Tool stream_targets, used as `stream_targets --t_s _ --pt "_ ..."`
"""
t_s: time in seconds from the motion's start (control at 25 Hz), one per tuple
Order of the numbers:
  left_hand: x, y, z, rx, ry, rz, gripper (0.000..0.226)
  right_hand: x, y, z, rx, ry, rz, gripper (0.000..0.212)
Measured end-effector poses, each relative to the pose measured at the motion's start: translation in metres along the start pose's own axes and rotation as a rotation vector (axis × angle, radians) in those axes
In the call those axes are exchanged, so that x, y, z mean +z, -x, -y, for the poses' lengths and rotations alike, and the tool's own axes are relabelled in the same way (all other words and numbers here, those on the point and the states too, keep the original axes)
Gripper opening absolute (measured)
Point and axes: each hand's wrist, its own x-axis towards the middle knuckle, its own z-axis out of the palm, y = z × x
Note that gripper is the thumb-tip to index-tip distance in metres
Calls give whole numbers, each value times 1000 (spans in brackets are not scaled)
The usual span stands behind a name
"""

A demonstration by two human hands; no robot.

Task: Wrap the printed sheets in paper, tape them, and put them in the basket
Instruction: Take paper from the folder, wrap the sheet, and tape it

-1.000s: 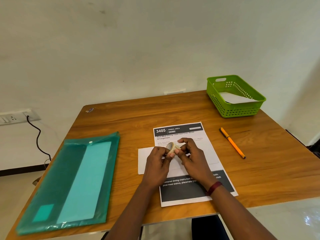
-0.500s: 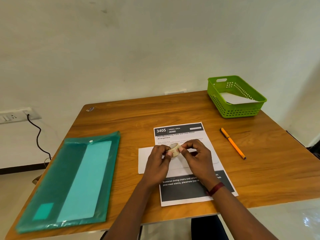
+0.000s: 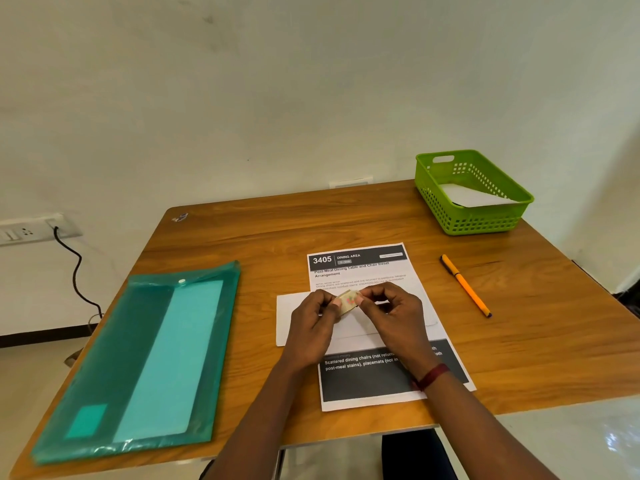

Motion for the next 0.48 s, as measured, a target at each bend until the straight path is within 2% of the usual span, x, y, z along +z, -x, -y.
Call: stream_targets --t_s 0.16,0.32,0.48 --pt "-1 2 -2 30 -33 2 13 0 -1 -3 58 -55 20 26" --pt "-1 1 1 44 -63 8 13 0 -2 -1 17 7 26 9" --pt "0 1 0 17 -37 -25 16 0 0 3 -76 63 5 6"
